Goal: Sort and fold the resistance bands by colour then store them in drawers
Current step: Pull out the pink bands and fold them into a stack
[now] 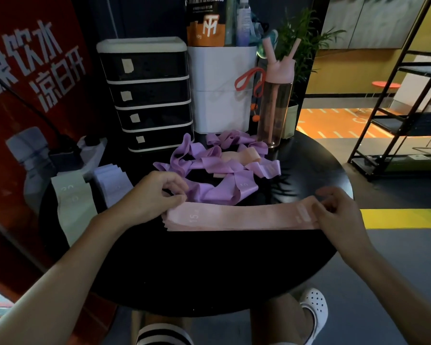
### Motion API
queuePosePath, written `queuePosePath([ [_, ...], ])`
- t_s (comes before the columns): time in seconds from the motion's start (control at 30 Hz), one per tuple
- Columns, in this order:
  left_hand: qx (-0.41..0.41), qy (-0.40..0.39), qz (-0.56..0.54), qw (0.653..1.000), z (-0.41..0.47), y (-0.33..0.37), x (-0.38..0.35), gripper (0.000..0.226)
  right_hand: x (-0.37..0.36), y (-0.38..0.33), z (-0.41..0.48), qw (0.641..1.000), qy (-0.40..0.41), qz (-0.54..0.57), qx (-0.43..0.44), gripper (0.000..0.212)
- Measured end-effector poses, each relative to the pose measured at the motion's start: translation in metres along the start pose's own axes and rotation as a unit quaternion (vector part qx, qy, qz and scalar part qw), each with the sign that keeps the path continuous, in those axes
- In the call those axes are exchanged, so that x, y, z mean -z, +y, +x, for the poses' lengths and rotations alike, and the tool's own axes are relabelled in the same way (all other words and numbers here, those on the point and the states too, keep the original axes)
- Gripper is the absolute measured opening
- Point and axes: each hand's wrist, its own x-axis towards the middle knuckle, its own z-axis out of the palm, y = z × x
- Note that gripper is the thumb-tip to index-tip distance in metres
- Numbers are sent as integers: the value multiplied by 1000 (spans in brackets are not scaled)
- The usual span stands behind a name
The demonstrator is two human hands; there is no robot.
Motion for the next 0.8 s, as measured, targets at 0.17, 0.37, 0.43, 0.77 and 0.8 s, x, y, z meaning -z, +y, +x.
queuePosePath([
  [0.17, -9, 31, 48, 998, -3, -11, -12, 12, 1, 0, -3, 998, -32, -55, 7, 17],
  [0.37, -4, -1, 55, 998, -10, -14, -11, 21, 2, 2, -2, 996, -41, -78, 4, 16],
  [0.43, -5, 3, 63, 998, -11, -15, -9, 26, 2, 3, -2, 996, -38, -76, 12, 16],
  [0.77, -6, 63, 96, 993, -15, -22, -15, 15, 2, 8, 2, 990, -63, -126, 17, 17],
  [0.8, -9, 64, 103, 993, -15, -21, -16, 13, 2, 8, 2, 989, -64, -131, 14, 16],
])
